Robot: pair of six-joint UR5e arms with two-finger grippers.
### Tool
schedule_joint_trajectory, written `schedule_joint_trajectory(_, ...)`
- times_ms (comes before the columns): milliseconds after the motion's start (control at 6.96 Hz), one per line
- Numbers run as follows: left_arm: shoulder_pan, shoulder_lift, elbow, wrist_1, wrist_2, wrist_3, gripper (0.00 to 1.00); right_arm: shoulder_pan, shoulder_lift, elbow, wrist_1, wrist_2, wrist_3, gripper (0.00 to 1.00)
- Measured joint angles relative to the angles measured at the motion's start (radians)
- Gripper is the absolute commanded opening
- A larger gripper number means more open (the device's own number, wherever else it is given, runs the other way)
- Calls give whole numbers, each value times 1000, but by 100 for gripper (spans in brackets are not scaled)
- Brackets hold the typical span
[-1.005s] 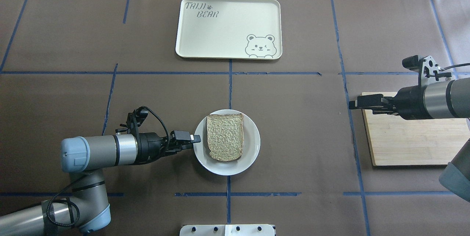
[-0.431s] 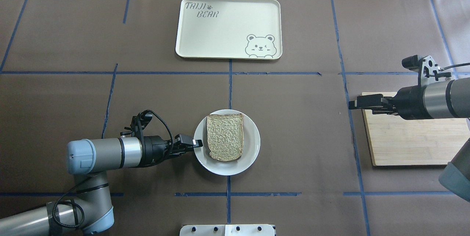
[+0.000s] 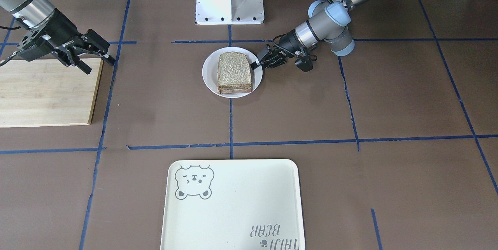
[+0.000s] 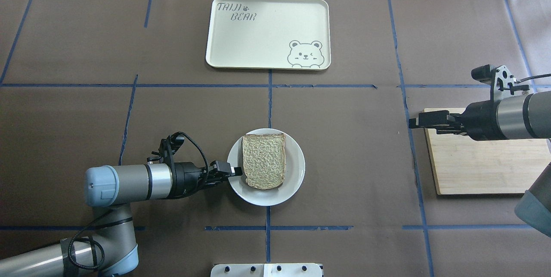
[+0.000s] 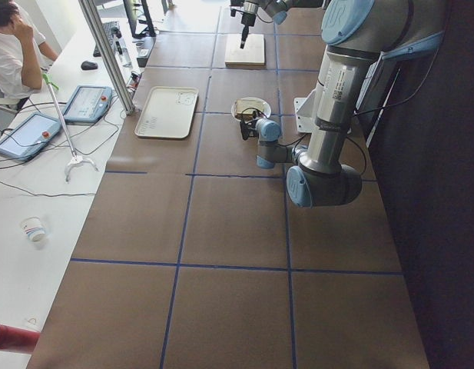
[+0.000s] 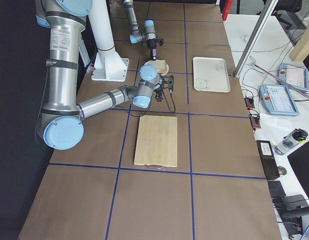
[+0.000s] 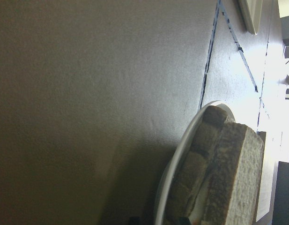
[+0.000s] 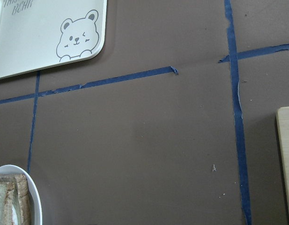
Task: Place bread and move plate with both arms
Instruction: 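Grip the white plate rim with the left gripper, then slide the plate with the left gripper onto the cream bear tray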
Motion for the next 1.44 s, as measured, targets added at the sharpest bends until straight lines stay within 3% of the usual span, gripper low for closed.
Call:
schedule_joint_trajectory(574,3,-8,8,-14,-1,-1,7,1,-2,1,0,0,0,100)
schedule_joint_trajectory(1149,1,-11,1,-74,7,-1,4,2,-14,22,0,4,0,100)
schedule_joint_trajectory(1436,-44,-38,-2,-80,54,-9,4,5,-24,27,0,8,-1,100)
